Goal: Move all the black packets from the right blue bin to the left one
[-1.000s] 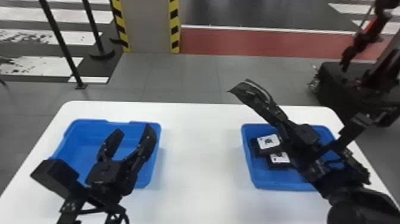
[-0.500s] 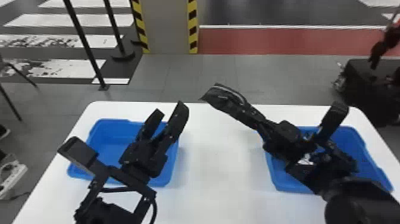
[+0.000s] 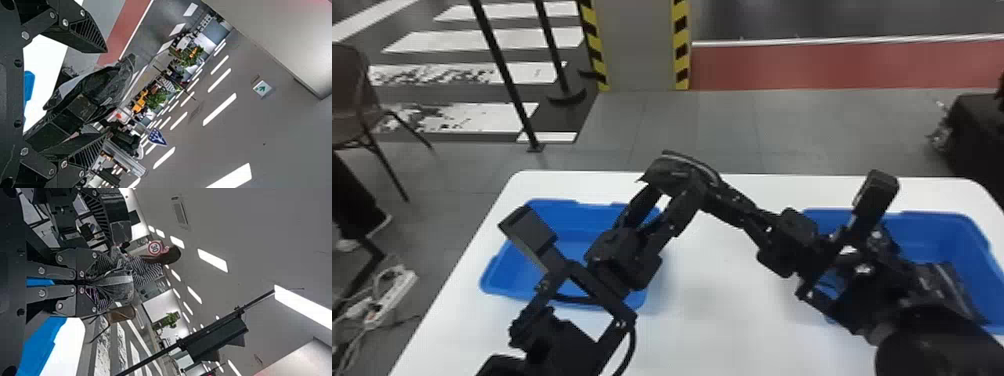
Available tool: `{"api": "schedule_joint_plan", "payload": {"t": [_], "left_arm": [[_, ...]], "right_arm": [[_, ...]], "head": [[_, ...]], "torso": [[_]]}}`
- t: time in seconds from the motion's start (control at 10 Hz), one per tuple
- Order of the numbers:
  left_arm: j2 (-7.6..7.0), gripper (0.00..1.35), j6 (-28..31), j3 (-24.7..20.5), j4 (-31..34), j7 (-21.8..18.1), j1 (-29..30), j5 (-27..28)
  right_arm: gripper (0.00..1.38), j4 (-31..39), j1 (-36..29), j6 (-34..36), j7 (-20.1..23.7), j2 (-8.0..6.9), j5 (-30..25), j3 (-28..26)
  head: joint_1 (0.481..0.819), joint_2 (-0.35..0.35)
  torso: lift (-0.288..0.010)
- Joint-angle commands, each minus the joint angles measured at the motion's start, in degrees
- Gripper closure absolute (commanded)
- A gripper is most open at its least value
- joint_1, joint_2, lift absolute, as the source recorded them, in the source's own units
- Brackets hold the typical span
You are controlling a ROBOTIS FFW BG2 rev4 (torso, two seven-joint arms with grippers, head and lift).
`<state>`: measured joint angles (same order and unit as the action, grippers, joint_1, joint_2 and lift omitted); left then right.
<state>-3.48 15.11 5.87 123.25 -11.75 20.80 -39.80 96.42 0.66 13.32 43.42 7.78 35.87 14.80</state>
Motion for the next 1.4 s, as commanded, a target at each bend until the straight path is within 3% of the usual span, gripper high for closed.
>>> {"api": "schedule_joint_plan", "payload": {"t": [0.0,0.2,0.4,0.6,0.8,1.0,1.1,1.2,1.3], "left_arm": [[0.23,0.29,-0.91,-0.33,0.01,0.15,-0.69,0.25],[0.40,0.30,-1.33,-0.86,0.01,0.07,-1.12,1.22],[0.58,0.43,-3.72,-0.51,0.01,0.42,-0.83,1.40],[0.93,0.43,-1.75,-0.68,0.01,0.50,-0.83,0.52],[0.58,0.44,-4.14,-0.33,0.01,0.42,-0.97,2.89],[0.40,0.65,-3.02,0.02,0.01,0.42,-1.40,3.15],[0.40,0.67,-1.75,0.28,0.01,0.42,-1.54,3.15],[0.32,0.88,-1.05,0.72,0.01,0.42,-1.68,3.07],[0.49,1.24,-0.62,0.81,0.01,0.50,-1.40,3.07]], "right_arm": [[1.28,-0.86,0.33,0.45,0.00,0.13,1.40,2.08],[1.28,-2.27,1.03,0.45,0.00,0.13,2.19,3.66],[1.28,-2.41,1.31,0.45,0.00,0.22,2.36,3.57],[1.28,-2.69,1.59,0.45,0.00,0.13,2.45,3.57],[1.28,-3.11,1.73,0.60,0.00,0.13,2.63,3.57],[1.28,-3.11,2.01,0.60,0.00,0.13,2.71,3.57],[1.28,-3.11,2.01,0.74,0.00,0.13,2.71,3.57],[1.28,-3.11,2.01,0.74,0.00,0.13,2.71,3.57],[1.28,-3.11,2.01,0.74,-0.09,0.13,2.89,3.57]], "head": [[0.695,0.129],[0.695,0.166],[0.695,0.179],[0.695,0.183],[0.695,0.180],[0.695,0.181],[0.695,0.178],[0.695,0.173],[0.695,0.170]], "torso": [[-0.110],[-0.110],[-0.110],[-0.110],[-0.110],[-0.110],[-0.110],[-0.110],[-0.110]]}}
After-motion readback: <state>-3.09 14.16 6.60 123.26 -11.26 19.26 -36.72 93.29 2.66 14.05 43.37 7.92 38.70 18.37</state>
